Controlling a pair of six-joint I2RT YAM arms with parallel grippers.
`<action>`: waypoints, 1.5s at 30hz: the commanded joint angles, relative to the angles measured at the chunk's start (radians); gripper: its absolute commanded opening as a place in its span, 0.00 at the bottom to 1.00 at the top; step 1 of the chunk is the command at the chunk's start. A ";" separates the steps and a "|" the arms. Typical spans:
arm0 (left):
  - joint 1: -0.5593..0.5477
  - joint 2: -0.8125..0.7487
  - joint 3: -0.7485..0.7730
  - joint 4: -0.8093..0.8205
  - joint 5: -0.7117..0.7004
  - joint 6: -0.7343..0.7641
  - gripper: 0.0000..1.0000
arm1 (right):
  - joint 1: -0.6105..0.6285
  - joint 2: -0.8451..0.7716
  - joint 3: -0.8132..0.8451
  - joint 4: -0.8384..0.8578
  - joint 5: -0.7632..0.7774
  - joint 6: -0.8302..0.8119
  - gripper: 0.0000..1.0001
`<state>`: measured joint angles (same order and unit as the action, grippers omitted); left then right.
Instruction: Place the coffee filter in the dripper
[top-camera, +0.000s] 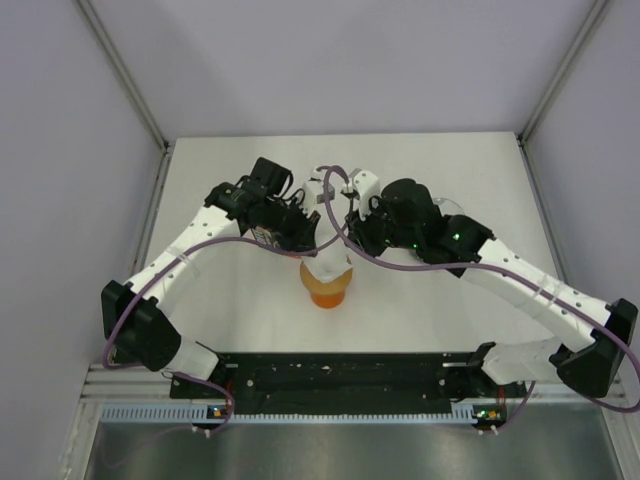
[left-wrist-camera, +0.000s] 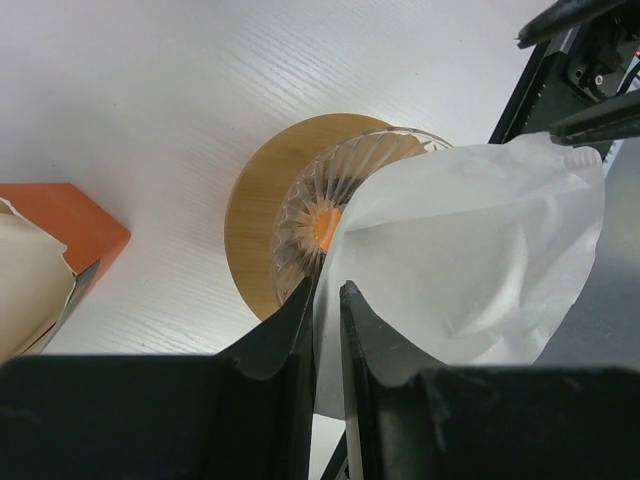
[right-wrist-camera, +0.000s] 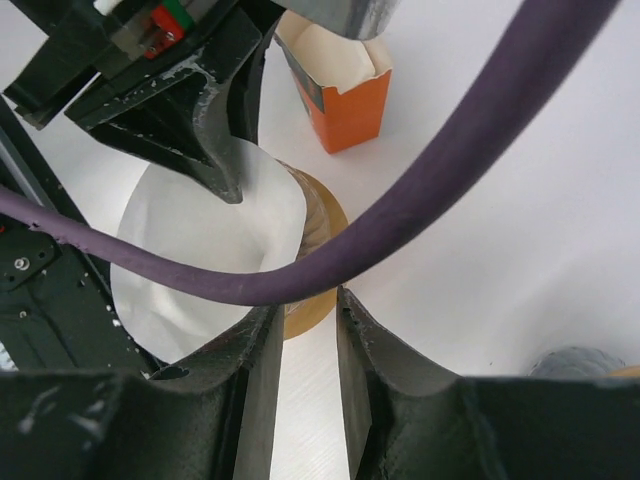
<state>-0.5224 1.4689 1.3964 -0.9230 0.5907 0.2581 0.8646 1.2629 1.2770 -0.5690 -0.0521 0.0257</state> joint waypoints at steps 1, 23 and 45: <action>-0.004 -0.027 -0.004 0.032 0.000 0.018 0.20 | -0.015 -0.039 0.001 0.027 -0.075 0.006 0.29; -0.005 -0.018 -0.011 0.039 0.021 0.018 0.13 | -0.016 0.062 -0.087 0.142 -0.147 0.011 0.00; -0.002 -0.033 0.091 -0.023 -0.092 0.055 0.46 | -0.016 0.070 -0.073 0.146 -0.124 -0.007 0.00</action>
<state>-0.5201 1.4689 1.4109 -0.9386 0.5316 0.2764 0.8566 1.3380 1.1908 -0.4435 -0.1844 0.0261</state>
